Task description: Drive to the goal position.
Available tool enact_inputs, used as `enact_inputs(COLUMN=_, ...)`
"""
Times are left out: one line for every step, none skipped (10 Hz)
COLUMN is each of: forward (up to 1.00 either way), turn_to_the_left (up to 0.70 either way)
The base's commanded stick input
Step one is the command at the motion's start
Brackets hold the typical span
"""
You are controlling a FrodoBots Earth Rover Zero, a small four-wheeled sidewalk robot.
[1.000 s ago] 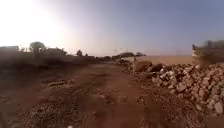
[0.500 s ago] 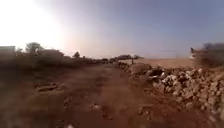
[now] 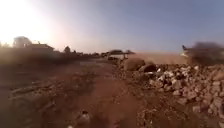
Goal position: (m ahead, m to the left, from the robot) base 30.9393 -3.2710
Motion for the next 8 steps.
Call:
enact_inputs(forward=0.69, turn_to_the_left=0.00)
enact_inputs(forward=0.69, turn_to_the_left=0.00)
enact_inputs(forward=0.69, turn_to_the_left=0.00)
enact_inputs(forward=0.69, turn_to_the_left=0.00)
enact_inputs(forward=0.69, turn_to_the_left=0.00)
enact_inputs(forward=0.69, turn_to_the_left=0.00)
enact_inputs(forward=0.69, turn_to_the_left=0.00)
enact_inputs(forward=0.69, turn_to_the_left=0.00)
